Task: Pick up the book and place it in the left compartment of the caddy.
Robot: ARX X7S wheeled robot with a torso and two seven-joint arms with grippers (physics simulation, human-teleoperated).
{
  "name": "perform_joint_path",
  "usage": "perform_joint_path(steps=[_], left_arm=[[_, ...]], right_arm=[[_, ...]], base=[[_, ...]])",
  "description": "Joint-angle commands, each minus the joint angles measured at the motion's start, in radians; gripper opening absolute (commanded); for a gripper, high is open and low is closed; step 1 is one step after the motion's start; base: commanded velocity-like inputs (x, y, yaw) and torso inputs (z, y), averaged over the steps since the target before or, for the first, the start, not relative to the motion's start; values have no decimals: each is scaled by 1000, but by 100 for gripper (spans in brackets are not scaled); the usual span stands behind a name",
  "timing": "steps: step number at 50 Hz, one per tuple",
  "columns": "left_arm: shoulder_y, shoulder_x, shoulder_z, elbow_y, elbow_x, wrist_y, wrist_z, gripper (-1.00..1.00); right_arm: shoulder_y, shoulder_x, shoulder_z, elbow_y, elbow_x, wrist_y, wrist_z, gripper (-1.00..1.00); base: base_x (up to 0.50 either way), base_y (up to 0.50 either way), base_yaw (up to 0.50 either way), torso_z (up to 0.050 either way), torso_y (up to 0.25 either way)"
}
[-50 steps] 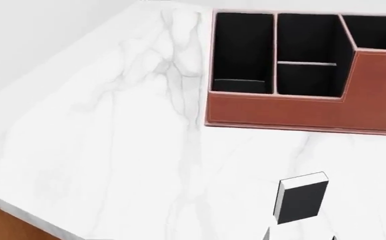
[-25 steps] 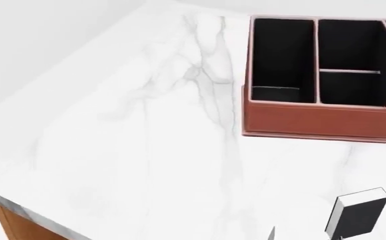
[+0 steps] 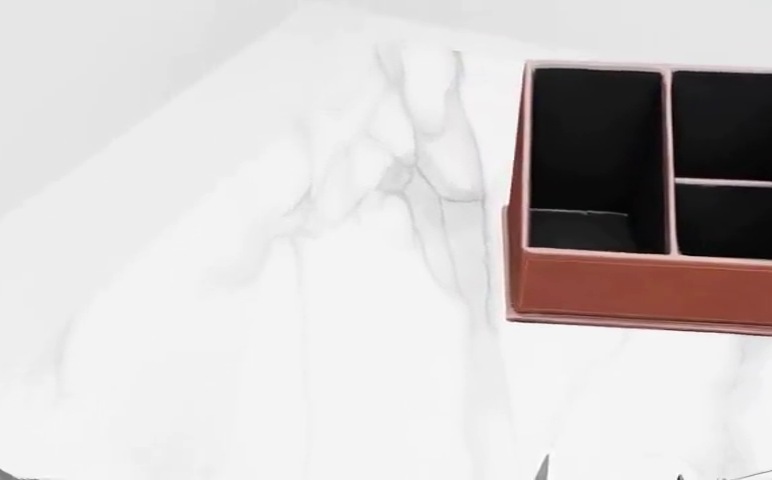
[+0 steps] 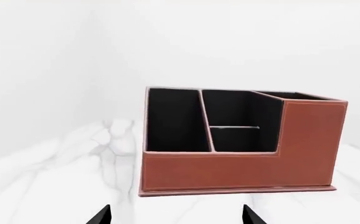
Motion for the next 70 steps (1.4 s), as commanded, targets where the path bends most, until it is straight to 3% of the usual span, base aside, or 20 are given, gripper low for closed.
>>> perform_joint_path(steps=[1,53,70], left_arm=[[-32,19,-21,-31,2,-46,24,100],[-24,1,-8,-36,-10,-37,3,100],[-29,-6,-2,-39,-13,-40,-5,100]], right_arm=[[9,-13,6,14,-23,5,-26,100],[-13,-1,11,11,11,-72,6,100],[24,-62,-2,36,-78,-52,115,100]], base=[[439,243,0,0,0],[101,39,0,0,0],[18,-52,0,0,0]])
